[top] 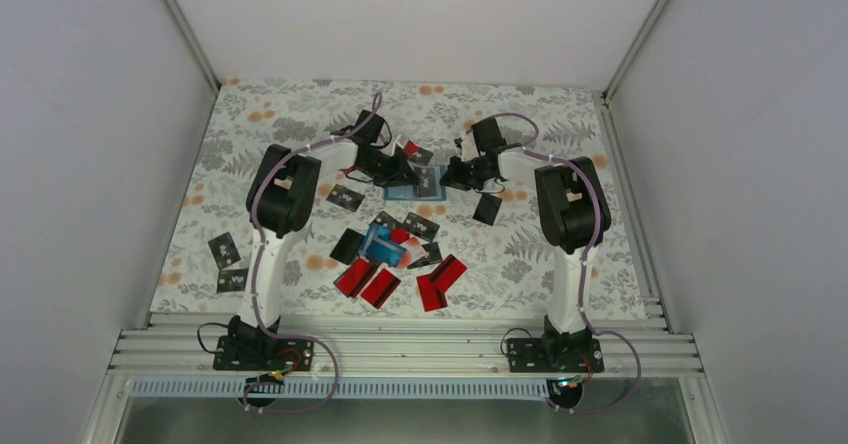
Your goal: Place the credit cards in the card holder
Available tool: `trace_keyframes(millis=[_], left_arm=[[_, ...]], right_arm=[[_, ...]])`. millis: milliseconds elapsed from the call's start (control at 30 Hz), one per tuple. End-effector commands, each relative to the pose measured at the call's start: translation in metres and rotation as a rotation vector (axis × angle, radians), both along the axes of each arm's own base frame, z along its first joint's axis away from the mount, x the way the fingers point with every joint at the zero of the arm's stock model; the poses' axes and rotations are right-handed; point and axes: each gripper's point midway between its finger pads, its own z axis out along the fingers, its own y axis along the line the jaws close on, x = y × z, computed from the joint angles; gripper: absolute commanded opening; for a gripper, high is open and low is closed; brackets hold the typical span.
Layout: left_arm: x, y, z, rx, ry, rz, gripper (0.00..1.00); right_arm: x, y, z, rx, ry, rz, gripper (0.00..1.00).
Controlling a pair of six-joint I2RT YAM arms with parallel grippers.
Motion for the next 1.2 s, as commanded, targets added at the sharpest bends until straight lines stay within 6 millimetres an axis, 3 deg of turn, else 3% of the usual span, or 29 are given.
trace_keyframes(millis=[0, 300, 500, 967, 1167], left_arm=[[-0.013, -0.002, -0.026, 0.086, 0.032, -0.065, 0.02], [-0.007, -0.007, -0.032, 0.122, 0.023, -0.112, 0.03], [-0.004, -0.012, -0.029, 0.136, -0.001, -0.142, 0.15], [-0.002, -0.015, -0.005, 0.195, -0.076, -0.116, 0.33], [0.007, -0.002, 0.023, 0.247, -0.183, -0.062, 0.48]], right_arm=[[-0.001, 0.011, -0.004, -0.002, -0.001, 0.044, 0.04], [0.0, 0.014, -0.003, 0.001, -0.006, 0.06, 0.05], [0.001, 0.019, 0.001, -0.002, -0.026, 0.079, 0.05], [0.002, 0.018, 0.008, -0.047, -0.046, 0.083, 0.05], [-0.002, 0.012, 0.028, -0.062, -0.079, 0.078, 0.1]])
